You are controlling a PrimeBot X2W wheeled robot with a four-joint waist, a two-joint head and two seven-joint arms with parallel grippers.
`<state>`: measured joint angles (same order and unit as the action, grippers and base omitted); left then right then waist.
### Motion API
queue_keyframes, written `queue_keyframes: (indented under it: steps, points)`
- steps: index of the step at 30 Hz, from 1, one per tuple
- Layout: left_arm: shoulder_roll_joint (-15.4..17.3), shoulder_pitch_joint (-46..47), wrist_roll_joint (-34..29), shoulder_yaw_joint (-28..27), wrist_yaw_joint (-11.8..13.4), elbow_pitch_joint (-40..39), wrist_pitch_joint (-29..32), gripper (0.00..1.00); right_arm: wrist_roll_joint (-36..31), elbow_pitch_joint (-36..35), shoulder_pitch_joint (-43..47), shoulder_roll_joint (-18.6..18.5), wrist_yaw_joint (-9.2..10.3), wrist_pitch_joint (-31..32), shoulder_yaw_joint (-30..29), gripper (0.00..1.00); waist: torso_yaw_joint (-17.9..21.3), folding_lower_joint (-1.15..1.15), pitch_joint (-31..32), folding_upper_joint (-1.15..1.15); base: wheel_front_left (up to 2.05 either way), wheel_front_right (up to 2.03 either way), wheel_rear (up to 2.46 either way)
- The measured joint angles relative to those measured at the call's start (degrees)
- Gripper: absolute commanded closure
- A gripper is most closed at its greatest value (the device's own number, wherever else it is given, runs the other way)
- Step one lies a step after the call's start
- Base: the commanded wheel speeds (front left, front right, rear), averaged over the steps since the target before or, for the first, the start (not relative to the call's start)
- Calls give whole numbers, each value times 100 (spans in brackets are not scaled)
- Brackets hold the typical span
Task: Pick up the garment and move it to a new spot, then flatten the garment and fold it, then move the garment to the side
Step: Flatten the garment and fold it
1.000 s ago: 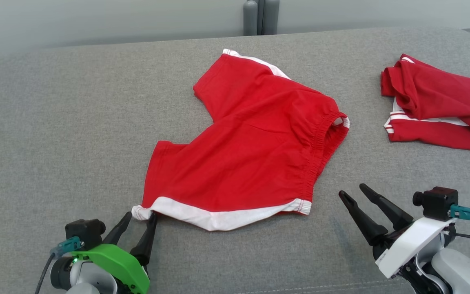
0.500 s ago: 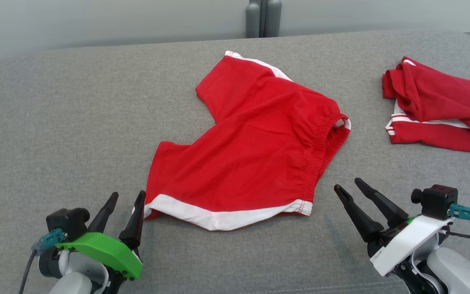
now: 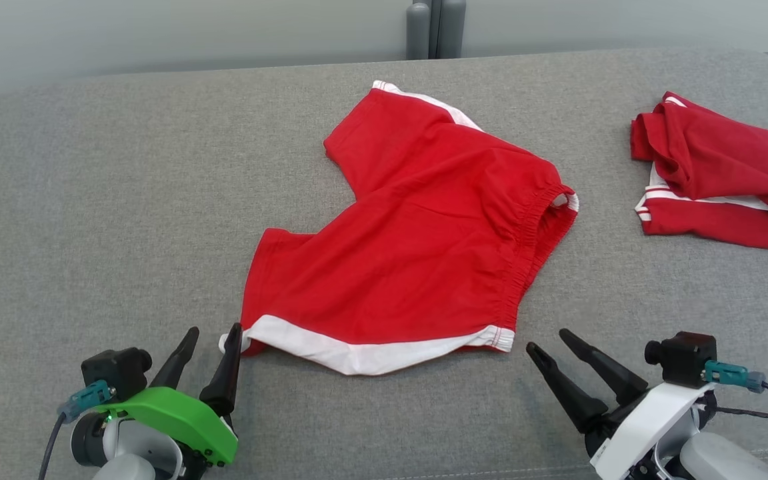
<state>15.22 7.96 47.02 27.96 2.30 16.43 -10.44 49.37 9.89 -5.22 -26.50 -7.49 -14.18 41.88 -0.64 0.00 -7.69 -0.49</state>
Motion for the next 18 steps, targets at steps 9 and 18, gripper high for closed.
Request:
queue_keyframes:
  steps: [9,18]
  points:
    - [-67,-8,381,-4,-3,158,358,0,0,175,-133,35,0,-1,432,0,-37,0,-54,0,0,0,0]
    - [-202,0,818,-38,-133,194,745,0,5,356,-424,101,0,0,537,0,-110,0,-131,0,0,0,0]
